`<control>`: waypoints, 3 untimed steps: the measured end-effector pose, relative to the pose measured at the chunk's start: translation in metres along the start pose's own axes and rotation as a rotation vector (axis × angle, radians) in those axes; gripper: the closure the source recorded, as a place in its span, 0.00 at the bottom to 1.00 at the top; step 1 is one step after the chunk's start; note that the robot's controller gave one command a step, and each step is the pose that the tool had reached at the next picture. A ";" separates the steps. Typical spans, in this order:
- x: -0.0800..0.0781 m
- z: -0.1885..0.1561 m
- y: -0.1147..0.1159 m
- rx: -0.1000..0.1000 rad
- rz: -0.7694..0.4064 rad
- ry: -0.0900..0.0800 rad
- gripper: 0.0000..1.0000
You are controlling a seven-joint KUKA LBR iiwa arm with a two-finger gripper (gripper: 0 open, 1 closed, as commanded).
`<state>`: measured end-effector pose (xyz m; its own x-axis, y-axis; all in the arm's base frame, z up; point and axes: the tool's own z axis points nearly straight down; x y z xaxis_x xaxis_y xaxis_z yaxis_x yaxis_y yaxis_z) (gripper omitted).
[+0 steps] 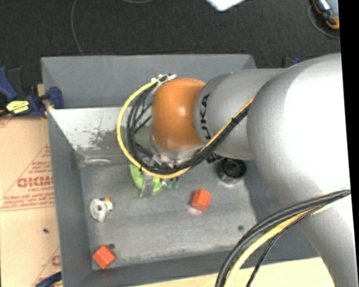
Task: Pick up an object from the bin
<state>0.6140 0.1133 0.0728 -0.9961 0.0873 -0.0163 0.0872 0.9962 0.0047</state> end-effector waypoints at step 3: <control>0.001 -0.035 -0.001 0.001 0.002 0.007 1.00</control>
Offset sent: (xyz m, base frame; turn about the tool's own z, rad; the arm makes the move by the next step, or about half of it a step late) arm 0.0001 0.0000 0.0998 0.0000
